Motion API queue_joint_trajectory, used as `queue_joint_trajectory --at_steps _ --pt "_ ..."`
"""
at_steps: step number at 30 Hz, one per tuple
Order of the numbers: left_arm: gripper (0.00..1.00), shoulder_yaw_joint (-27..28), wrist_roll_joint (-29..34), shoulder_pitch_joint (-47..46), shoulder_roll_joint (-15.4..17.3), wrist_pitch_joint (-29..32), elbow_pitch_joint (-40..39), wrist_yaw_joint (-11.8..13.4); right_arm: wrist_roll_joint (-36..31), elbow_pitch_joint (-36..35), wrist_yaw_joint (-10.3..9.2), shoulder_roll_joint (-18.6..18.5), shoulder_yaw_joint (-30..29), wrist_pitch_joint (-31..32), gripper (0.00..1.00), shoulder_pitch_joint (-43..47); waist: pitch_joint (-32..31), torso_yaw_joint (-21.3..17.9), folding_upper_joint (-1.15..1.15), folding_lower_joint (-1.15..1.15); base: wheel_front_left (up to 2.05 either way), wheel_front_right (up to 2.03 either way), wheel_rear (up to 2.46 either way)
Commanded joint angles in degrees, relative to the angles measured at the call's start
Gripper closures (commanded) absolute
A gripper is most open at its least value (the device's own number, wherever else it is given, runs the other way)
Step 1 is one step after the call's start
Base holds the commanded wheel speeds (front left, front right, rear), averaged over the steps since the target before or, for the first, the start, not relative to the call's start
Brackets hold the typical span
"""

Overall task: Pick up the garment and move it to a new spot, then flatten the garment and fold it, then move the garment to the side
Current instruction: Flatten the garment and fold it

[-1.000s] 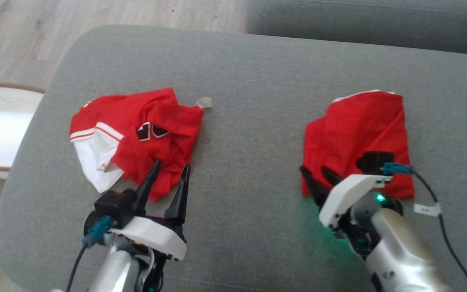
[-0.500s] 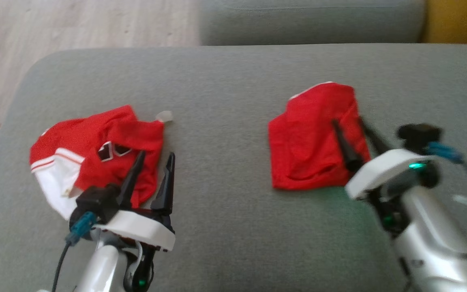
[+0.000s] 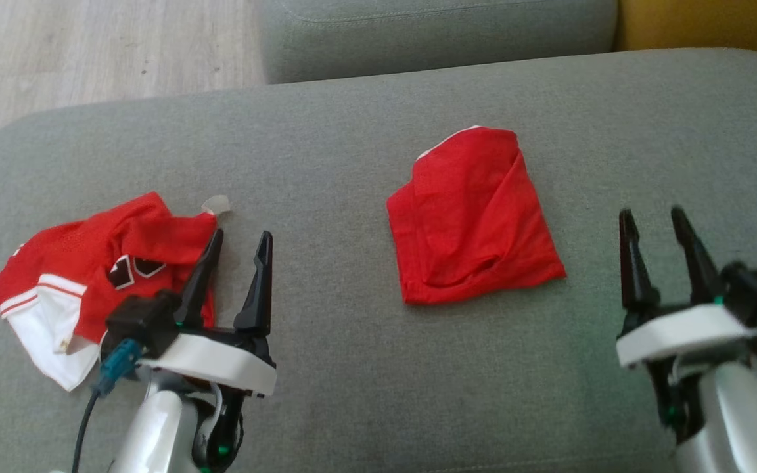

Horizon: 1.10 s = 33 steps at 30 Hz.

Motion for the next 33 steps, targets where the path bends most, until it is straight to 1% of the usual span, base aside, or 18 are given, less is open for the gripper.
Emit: queue_joint_trajectory --at_steps 1,7,12,19,22,24,25,26,29,33 --pt "0.0 1.6 -0.4 -2.1 0.4 -0.7 -2.2 0.5 -0.2 -2.0 -0.05 0.3 0.8 -0.7 0.0 -0.7 0.0 -0.1 0.0 0.0 0.0 0.0 0.0" --pt "0.0 1.0 -0.6 -1.1 0.4 -0.7 -2.5 0.6 -2.6 -2.9 -0.05 2.3 0.0 -1.4 0.0 1.1 0.5 -0.3 0.0 0.0 0.0 0.0 0.0" --pt "0.0 0.1 -0.7 -1.7 0.4 -0.7 -2.3 0.5 -3.6 -3.6 -0.05 2.7 0.0 -0.7 0.0 -0.2 1.5 1.1 0.0 0.0 0.0 0.0 0.0" --pt "0.0 -1.7 -1.0 -3.3 0.4 -0.7 -1.8 0.5 -3.9 -3.1 -0.05 2.6 4.0 3.6 0.0 -5.1 4.0 5.4 0.0 0.0 0.0 0.0 0.0" --pt "0.0 -2.5 -1.6 -3.8 0.4 -0.7 -1.8 0.8 -4.3 -1.2 -0.05 1.9 4.8 5.6 0.0 -8.1 5.3 7.7 0.0 0.0 0.0 0.0 0.0" --pt "0.0 -3.2 -2.0 -4.2 0.4 -0.7 -1.8 0.9 -4.0 1.1 -0.05 1.7 4.1 7.0 0.0 -10.3 6.3 9.4 0.0 0.0 0.0 0.0 0.0" --pt "0.0 -3.5 -2.2 -4.3 0.4 -0.7 -1.8 0.9 -3.7 2.6 -0.05 1.7 3.5 7.7 0.28 -11.5 6.8 10.2 0.0 0.0 0.0 0.0 0.0" --pt "0.0 -3.9 -2.3 -4.5 0.4 -0.7 -1.8 0.9 -3.2 4.1 -0.05 1.7 2.7 8.2 1.0 -12.7 7.4 11.1 0.0 0.0 0.0 0.0 0.0" --pt "0.0 -5.1 -2.7 -5.1 0.4 -0.7 -1.6 1.0 -3.5 9.4 -0.05 0.9 0.8 8.7 1.0 -16.5 8.8 13.6 0.0 0.0 0.0 0.0 0.0" --pt "0.0 -6.4 -3.3 -5.9 0.4 -0.7 -1.5 1.2 -5.5 17.1 -0.05 -0.5 -1.0 7.4 1.0 -21.0 10.5 16.5 0.0 0.0 0.0 0.0 0.0"
